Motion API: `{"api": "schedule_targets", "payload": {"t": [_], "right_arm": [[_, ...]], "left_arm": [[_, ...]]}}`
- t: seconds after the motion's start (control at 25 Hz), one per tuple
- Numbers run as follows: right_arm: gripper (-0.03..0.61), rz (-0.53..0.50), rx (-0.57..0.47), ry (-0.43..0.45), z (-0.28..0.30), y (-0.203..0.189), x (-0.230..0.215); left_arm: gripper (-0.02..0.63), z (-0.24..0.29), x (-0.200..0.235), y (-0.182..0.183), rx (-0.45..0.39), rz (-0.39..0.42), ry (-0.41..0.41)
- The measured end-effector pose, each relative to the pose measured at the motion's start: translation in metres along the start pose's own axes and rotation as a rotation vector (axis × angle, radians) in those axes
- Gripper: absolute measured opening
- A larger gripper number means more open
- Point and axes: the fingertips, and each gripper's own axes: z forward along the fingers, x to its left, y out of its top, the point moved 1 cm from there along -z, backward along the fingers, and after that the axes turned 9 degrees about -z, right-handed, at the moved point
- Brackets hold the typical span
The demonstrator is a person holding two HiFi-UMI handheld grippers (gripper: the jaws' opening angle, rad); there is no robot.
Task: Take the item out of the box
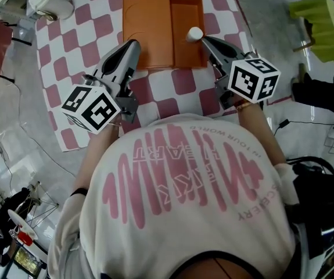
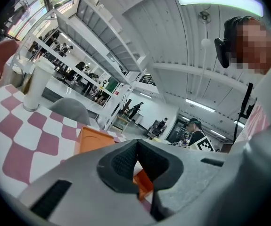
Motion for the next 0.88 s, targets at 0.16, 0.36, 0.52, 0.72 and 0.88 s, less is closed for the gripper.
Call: {"api": "schedule_targets", "payload": {"t": [0.16, 0.36, 0.52, 0.72, 0.88], "right_arm": [[0.006, -0.003, 0.036, -0.013, 0.018, -0.004, -0.010], [0.006, -0.019, 0.058, -0.026, 0.033, -0.003, -0.022], [0.006, -0.046, 0.079, -0.032, 0.040, -0.003, -0.029], [0.006, -0.133, 0.144, -0.044, 0.045, -0.002, -0.037], [0.008, -0.253, 0.214, -0.049, 0.050, 0.001, -0.042]], "left_arm": [[0.008, 0.000, 0.021, 0.002, 0.002, -0.021, 0.013], [0.008, 0.001, 0.037, 0.000, 0.016, -0.029, 0.024], [0.008, 0.004, 0.043, -0.005, 0.032, -0.032, 0.023], [0.008, 0.006, 0.049, -0.008, 0.030, -0.047, 0.026], [0.008, 0.007, 0.053, -0.010, 0.031, -0.057, 0.030]]}}
